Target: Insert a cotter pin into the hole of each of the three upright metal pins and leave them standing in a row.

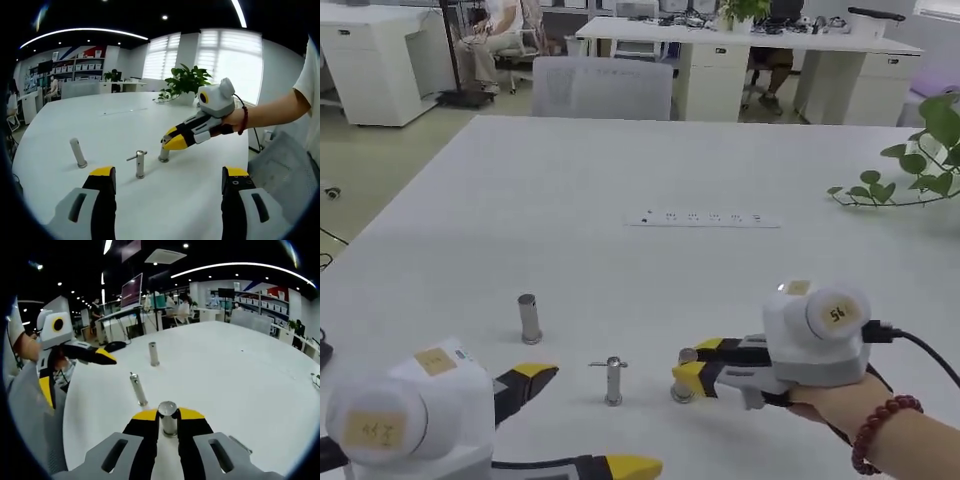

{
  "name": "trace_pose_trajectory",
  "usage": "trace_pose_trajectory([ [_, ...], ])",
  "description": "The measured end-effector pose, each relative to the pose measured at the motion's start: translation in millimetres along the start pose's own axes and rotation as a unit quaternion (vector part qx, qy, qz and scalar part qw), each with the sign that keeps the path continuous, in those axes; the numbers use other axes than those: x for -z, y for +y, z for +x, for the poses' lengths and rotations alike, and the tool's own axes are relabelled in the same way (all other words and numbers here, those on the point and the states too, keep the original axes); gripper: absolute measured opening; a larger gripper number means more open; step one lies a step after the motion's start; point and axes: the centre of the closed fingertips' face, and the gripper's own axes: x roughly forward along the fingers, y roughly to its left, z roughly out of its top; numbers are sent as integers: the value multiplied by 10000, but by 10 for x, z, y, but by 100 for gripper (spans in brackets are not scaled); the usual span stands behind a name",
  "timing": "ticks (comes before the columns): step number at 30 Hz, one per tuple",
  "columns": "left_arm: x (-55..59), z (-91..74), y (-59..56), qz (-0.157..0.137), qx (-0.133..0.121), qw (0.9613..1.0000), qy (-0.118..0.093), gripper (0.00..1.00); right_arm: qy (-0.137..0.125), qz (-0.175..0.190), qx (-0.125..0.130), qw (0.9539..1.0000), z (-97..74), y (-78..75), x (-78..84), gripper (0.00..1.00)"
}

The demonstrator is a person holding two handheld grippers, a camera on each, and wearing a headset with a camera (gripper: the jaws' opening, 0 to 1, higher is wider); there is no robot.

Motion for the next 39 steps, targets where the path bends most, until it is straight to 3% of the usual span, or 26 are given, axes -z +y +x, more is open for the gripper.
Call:
trace_pose_trajectory([
  [26, 25, -7, -30, 39, 29, 10000, 51, 87, -51, 213, 56, 9997, -3, 36, 11, 16],
  [39, -7, -11, -14, 52, -16, 10000, 9, 88, -140, 384, 10, 9992, -75, 50, -31, 28],
])
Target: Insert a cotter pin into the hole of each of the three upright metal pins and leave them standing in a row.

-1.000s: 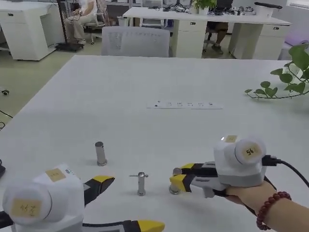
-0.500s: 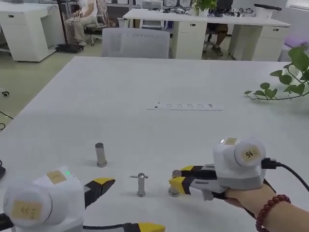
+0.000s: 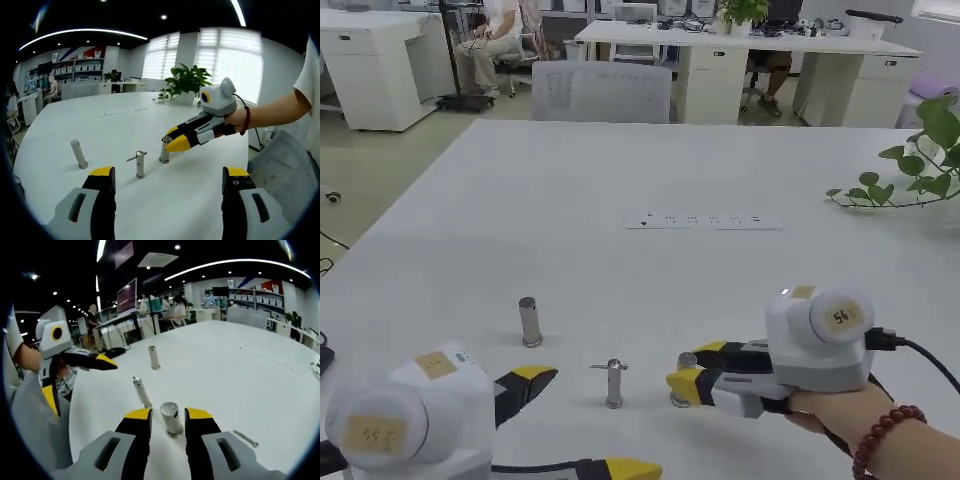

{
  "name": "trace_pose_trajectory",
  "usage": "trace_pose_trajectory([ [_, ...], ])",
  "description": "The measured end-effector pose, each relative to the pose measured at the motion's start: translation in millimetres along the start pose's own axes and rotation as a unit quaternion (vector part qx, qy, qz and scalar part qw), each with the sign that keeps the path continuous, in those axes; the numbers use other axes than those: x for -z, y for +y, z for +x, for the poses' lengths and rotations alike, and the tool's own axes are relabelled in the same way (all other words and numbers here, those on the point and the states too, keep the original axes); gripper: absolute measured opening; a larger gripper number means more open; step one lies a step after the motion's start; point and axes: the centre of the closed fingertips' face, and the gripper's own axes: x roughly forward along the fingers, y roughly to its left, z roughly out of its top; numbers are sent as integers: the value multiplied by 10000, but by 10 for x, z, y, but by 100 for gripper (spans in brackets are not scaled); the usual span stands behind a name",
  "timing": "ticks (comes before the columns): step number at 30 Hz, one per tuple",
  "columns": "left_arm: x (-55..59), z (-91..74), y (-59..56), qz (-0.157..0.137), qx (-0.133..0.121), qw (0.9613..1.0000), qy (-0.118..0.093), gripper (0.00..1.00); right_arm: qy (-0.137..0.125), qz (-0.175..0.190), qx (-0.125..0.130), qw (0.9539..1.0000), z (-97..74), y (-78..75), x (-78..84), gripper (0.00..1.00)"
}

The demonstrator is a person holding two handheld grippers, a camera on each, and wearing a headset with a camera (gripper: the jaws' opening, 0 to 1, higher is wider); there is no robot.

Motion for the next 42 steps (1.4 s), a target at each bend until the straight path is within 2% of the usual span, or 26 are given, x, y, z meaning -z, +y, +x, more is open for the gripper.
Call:
trace_pose_trajectory([
  [10, -45, 15, -19, 48, -29, 9999, -94, 93, 271, 3, -36, 9996, -197, -85, 25, 39],
  [19, -57, 4, -7, 36, -75, 9999, -118, 97, 529, 20, 58, 9986, -380, -278, 110, 39],
  [23, -74, -7, 7, 19, -96, 9998, -145, 99, 739, -91, 153, 9971, -464, -388, 175, 39],
  [30, -55, -8, 24, -4, -111, 9999, -100, 99, 1115, -169, 302, 9932, -575, -608, 322, 38],
  [35, -63, -14, 30, 115, -144, 9998, -107, 99, 1293, -203, 395, 9906, -600, -735, 389, 35],
  [36, -65, -16, 31, 132, -148, 9997, -106, 98, 1405, -236, 416, 9889, -600, -778, 421, 35],
  [42, -55, -28, 57, 122, -184, 9997, -86, 95, 1668, -455, 369, 9842, -571, -862, 478, 27],
])
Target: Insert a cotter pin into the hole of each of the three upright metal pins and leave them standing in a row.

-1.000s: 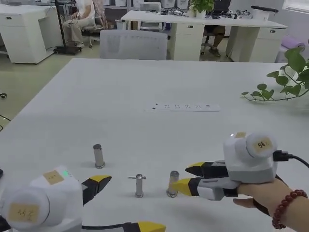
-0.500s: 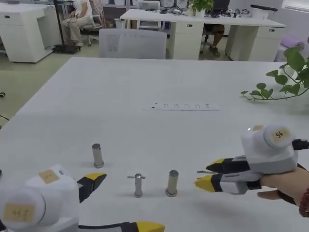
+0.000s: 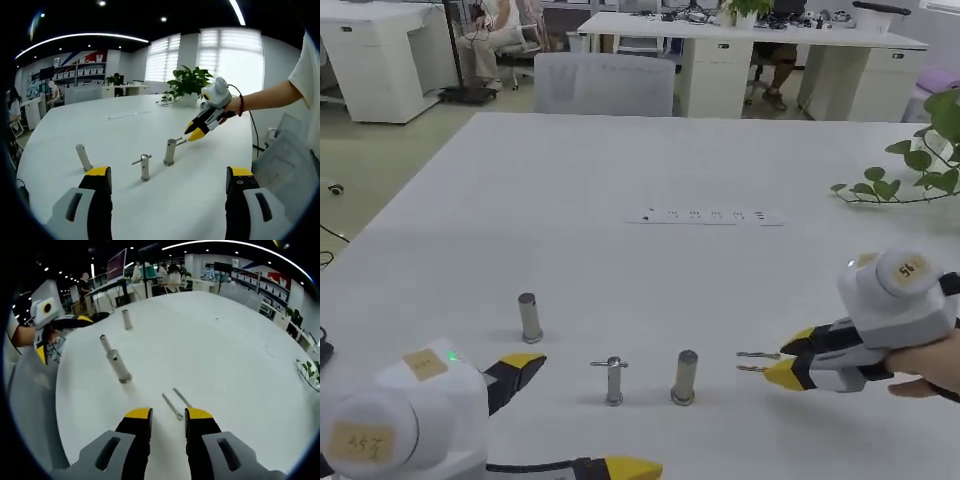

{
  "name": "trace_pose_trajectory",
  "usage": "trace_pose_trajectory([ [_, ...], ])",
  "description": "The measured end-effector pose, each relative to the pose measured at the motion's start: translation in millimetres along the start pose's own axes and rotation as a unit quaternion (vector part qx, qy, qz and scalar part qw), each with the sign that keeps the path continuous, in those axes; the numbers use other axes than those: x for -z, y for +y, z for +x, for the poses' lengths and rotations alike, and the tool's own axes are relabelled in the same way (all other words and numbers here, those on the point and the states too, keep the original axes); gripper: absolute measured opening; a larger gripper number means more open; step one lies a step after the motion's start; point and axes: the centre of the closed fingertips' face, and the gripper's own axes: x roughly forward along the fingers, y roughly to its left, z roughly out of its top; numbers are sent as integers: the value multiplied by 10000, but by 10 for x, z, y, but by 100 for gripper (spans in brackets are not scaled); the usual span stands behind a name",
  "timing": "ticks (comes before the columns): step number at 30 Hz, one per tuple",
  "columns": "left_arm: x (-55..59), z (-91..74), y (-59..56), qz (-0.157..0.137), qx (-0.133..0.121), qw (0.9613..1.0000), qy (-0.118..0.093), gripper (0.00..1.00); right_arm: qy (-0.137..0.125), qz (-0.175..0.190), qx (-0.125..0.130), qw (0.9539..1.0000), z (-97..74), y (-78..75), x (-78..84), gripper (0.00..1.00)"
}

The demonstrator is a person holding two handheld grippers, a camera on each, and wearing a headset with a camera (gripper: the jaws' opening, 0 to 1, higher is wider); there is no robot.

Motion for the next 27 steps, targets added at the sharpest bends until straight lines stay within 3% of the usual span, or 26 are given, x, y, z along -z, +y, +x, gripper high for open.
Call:
trace_pose_trajectory([
  [6, 21, -9, 3, 3, -5, 10000, 25, 92, 325, -449, -86, 9984, 79, -14, 40, 23],
  [12, 23, -11, 13, -26, -14, 10000, 25, 89, 713, -875, -148, 9935, 173, -36, 94, 18],
  [22, 45, -26, 39, -58, -25, 10000, 71, 87, 1121, -1092, -261, 9873, 177, -30, 153, 15],
  [27, 49, -22, 27, -46, 14, 10000, 83, 87, 1164, -1181, -411, 9853, 181, 15, 138, 13],
])
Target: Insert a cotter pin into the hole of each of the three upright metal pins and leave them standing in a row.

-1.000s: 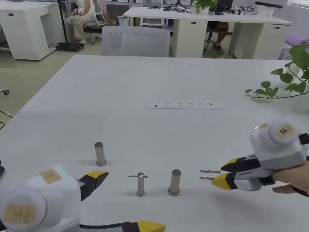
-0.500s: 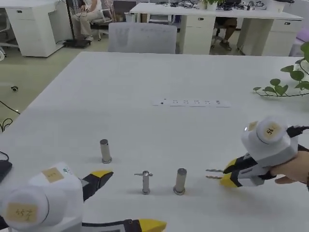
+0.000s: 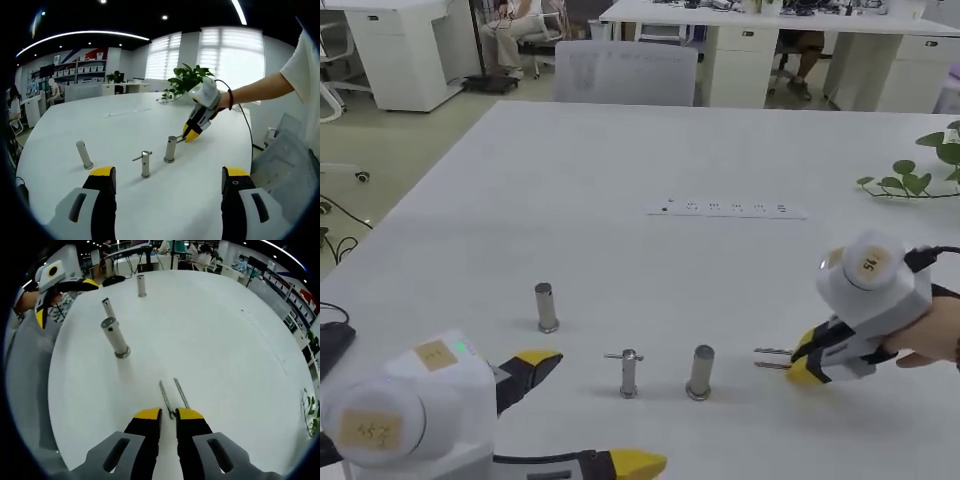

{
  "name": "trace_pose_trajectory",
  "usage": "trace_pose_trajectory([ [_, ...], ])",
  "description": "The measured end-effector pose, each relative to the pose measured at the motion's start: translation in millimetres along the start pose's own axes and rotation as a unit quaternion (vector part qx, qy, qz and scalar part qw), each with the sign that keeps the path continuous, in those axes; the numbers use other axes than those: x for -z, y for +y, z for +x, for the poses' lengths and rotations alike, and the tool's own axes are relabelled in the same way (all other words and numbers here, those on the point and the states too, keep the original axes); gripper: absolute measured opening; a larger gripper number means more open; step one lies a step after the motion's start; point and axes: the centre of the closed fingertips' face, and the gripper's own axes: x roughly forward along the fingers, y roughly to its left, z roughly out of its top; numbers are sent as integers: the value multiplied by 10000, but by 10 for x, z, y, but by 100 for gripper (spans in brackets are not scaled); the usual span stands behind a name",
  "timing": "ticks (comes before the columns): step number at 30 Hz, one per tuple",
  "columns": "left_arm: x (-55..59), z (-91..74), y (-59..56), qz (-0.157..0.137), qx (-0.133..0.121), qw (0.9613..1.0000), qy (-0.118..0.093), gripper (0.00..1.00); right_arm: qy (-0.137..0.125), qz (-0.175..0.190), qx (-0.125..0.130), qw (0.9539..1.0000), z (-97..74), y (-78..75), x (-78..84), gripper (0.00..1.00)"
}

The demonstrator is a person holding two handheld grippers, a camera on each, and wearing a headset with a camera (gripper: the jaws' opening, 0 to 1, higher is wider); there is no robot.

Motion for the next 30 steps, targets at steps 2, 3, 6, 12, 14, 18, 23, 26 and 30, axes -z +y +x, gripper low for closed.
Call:
trace_pose_trajectory([
  [2, -3, 1, 5, -5, -3, 10000, -8, 87, 54, -62, -48, 10000, 4, 11, -1, 12],
  [3, -3, 1, 7, -6, -2, 10000, -6, 87, 68, -78, -65, 9999, 4, 12, -2, 12],
  [6, -9, 2, 13, -5, -2, 10000, -16, 87, 137, -140, -138, 9997, 8, 12, -4, 11],
  [12, -16, 4, 19, -16, 4, 10000, -33, 87, 345, -464, -167, 9982, 14, -20, 6, 6],
  [14, -17, 1, 21, -21, 4, 10000, -36, 87, 409, -546, -170, 9975, 16, -19, 6, 6],
  [18, -16, -3, 28, -21, -7, 10000, -38, 87, 418, -608, -153, 9972, 19, -40, 18, 5],
  [23, -19, -7, 28, -14, -7, 10000, -40, 87, 395, -679, -123, 9968, 31, -76, 26, 4],
  [26, -20, -13, 33, -13, -21, 10000, -36, 86, 417, -749, -108, 9963, 37, -85, 29, 4],
  [30, -26, -24, 35, 17, -28, 10000, -29, 86, 381, -796, -57, 9961, 36, -91, 17, 3],
])
